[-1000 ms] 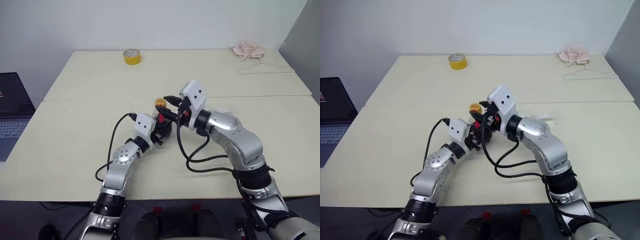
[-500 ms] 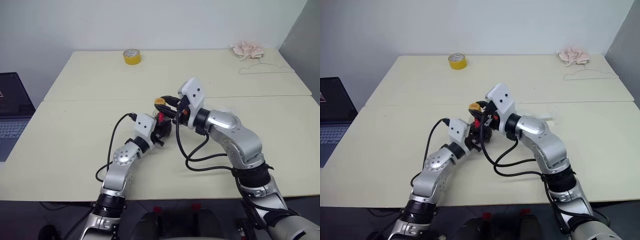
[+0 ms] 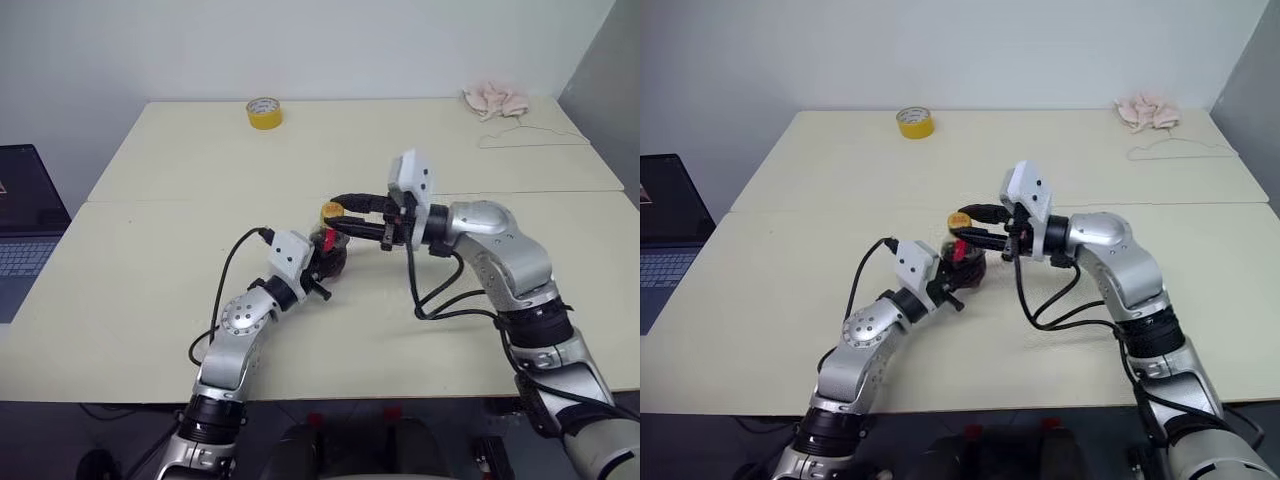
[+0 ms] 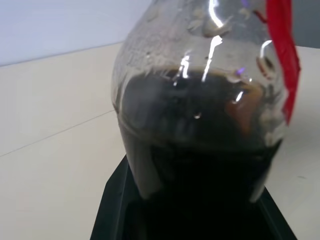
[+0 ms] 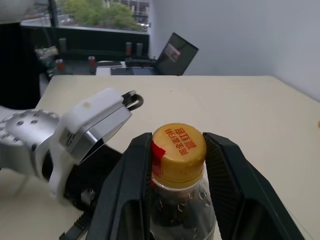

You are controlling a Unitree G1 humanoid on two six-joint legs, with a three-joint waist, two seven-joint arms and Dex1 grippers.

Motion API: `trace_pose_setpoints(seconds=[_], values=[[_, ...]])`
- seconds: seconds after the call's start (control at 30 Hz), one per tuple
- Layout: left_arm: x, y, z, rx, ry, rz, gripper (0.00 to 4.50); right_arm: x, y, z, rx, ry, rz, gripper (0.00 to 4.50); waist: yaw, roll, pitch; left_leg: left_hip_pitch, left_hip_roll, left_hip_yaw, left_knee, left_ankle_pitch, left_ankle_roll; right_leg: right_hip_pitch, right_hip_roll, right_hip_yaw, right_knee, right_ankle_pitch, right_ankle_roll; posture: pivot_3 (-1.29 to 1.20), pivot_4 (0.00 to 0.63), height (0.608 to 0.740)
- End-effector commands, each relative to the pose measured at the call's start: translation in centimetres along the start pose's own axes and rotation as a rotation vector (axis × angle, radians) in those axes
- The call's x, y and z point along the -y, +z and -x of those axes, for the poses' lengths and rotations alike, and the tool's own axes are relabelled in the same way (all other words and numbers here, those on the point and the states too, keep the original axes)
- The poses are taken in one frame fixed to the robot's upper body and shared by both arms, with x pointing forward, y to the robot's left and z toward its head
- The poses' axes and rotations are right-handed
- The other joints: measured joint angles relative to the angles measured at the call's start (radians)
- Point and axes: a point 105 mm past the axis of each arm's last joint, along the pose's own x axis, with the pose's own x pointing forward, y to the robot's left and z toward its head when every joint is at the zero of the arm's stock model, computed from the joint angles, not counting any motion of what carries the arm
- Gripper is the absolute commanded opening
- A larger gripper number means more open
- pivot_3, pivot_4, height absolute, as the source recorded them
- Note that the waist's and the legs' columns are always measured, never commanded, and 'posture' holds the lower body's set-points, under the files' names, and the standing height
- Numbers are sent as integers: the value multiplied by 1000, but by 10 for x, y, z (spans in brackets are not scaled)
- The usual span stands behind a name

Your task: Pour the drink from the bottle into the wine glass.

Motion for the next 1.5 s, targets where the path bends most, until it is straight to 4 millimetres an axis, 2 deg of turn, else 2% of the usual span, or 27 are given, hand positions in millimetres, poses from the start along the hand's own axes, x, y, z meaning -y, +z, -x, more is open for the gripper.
trace_pose_setpoints(seconds=[0.03,0.13,0.27,0.4,0.47,0.67,0.9,1.1,1.27,1.33,1.5], values=[[-18,21,8,68,65,-21,966,-15,2,11,-28,201,49,1227,1,0,0,0,0,0,0,0,0,0,0,0,0,0,0,0,150,740],[-16,22,8,67,62,-21,910,-16,0,13,-37,246,24,1227,0,0,0,0,0,0,0,0,0,0,0,0,-1,0,0,0,150,740],[-14,21,8,62,58,-17,899,-18,-3,14,-56,275,26,2535,1,0,0,0,0,0,0,0,0,0,0,0,0,0,0,0,150,740],[-13,20,8,59,56,-14,843,-16,-1,13,-43,259,9,4069,1,-1,1,0,1,0,0,0,0,0,0,-1,0,0,0,0,150,740],[-13,20,6,59,55,-11,822,-14,1,13,-29,238,7,4500,3,-1,1,0,0,0,0,0,0,0,0,-1,0,0,0,0,150,740],[-13,20,5,58,49,-7,808,2,25,18,48,88,-7,4500,4,-5,3,-1,-1,0,1,0,0,0,-2,-1,-1,0,0,0,150,740],[-11,18,4,58,44,-2,792,13,35,23,70,-97,-15,4500,4,-5,3,-1,-1,0,1,0,0,0,-2,-1,0,0,0,0,150,740],[-10,18,4,56,44,0,792,10,55,4,173,-212,-103,4500,1,-5,3,-1,0,0,0,0,0,-1,-2,-1,1,0,0,0,150,740],[-8,16,3,55,42,3,792,-4,53,-20,151,-249,-150,4500,1,-5,3,-1,-1,0,1,0,0,-1,-2,-1,1,0,0,0,150,740],[-7,16,2,56,40,5,792,-5,37,-27,74,-281,-140,4500,1,-5,3,-1,-1,0,1,0,0,-1,-2,-1,1,0,0,0,150,740],[-6,16,1,59,40,8,791,1,29,-29,40,-333,-145,4500,1,-5,3,-1,-1,0,1,0,0,-1,-2,-1,2,0,0,0,150,740]])
